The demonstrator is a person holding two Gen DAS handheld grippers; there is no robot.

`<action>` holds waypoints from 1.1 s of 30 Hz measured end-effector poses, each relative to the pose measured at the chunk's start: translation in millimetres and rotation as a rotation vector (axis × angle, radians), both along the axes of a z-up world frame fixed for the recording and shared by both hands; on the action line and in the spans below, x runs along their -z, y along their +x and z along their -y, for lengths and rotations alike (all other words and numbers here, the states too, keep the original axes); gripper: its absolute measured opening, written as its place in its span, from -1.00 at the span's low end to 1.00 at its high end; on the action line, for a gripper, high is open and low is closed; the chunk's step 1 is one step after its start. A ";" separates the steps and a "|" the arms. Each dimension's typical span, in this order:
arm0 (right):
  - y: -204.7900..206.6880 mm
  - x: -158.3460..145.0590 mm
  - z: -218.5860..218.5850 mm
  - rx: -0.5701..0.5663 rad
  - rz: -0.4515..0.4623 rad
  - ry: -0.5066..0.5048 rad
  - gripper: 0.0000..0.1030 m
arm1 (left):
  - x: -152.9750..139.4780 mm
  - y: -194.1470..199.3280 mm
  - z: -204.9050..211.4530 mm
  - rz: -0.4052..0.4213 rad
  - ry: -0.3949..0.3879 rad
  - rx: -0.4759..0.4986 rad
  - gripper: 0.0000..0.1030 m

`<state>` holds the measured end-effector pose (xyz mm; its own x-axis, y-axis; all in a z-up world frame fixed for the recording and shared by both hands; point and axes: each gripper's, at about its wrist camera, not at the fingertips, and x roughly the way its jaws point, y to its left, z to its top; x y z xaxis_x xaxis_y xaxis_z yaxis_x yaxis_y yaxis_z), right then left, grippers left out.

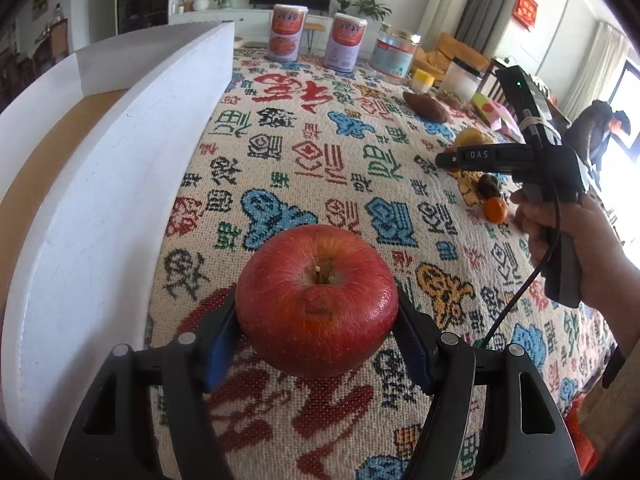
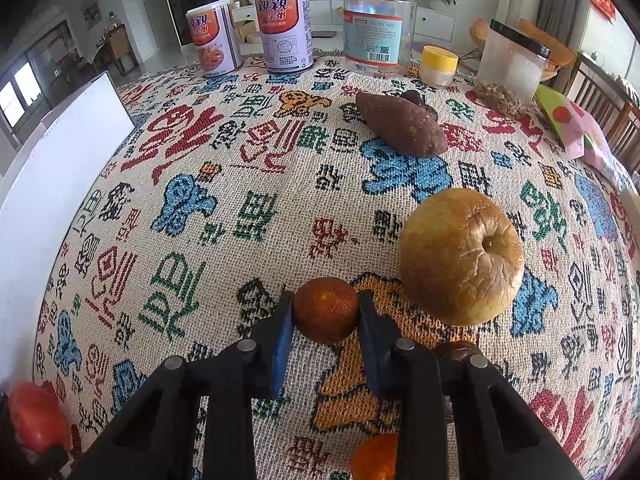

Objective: Organize fruits
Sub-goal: 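Close the left tool on the red apple and lift while the right tool grasps another mandarin, then lower the apple into the white box with the left tool while the right tool releases the mandarin there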

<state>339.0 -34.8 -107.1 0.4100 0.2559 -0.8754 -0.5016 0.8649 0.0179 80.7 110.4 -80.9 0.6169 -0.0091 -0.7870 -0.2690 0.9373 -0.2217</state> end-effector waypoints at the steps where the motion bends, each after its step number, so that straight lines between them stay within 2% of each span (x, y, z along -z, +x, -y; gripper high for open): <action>1: -3.7 -3.2 3.8 0.003 -0.008 0.031 -0.42 | -8.0 -5.1 -1.1 0.012 -0.029 0.001 0.37; 4: -33.9 -23.6 10.3 -0.027 -0.022 0.091 -0.42 | -36.1 -26.5 -2.8 0.041 -0.114 0.018 0.37; 8: -95.0 -57.1 -3.1 -0.153 -0.091 0.192 -0.42 | -79.6 -58.8 -19.4 0.080 -0.201 0.041 0.38; 11: -144.2 -78.1 -45.6 -0.298 -0.117 0.221 -0.42 | -109.3 -84.8 -49.0 0.110 -0.192 -0.008 0.38; 13: -177.4 -94.2 -81.8 -0.403 -0.125 0.254 -0.41 | -120.5 -103.9 -75.4 0.117 -0.149 -0.084 0.38; 16: -230.3 -113.7 -134.8 -0.551 -0.141 0.313 -0.41 | -113.8 -125.1 -118.1 0.076 -0.046 -0.236 0.38; 19: -271.5 -114.7 -180.5 -0.652 -0.173 0.316 -0.41 | -89.0 -138.7 -157.8 0.006 0.000 -0.369 0.38; 23: -296.9 -94.6 -218.8 -0.665 -0.203 0.268 -0.39 | -55.7 -133.7 -182.7 -0.104 0.078 -0.435 0.39; 24: -297.0 -89.3 -223.5 -0.649 -0.213 0.262 -0.38 | -53.9 -133.6 -183.2 -0.103 0.107 -0.448 0.41; 27: -288.5 -89.6 -215.0 -0.592 -0.222 0.311 -0.17 | -67.6 -131.3 -171.4 -0.019 0.156 -0.426 0.75; 29: -279.5 -100.6 -195.1 -0.562 -0.181 0.348 0.51 | -78.1 -124.3 -158.2 0.034 0.171 -0.399 0.78; 30: -274.4 -107.7 -182.6 -0.541 -0.146 0.358 0.62 | -83.1 -120.1 -150.3 0.055 0.163 -0.372 0.78; 33: -260.5 -120.5 -135.5 -0.490 -0.036 0.364 0.74 | -90.8 -103.7 -115.9 0.108 0.121 -0.272 0.78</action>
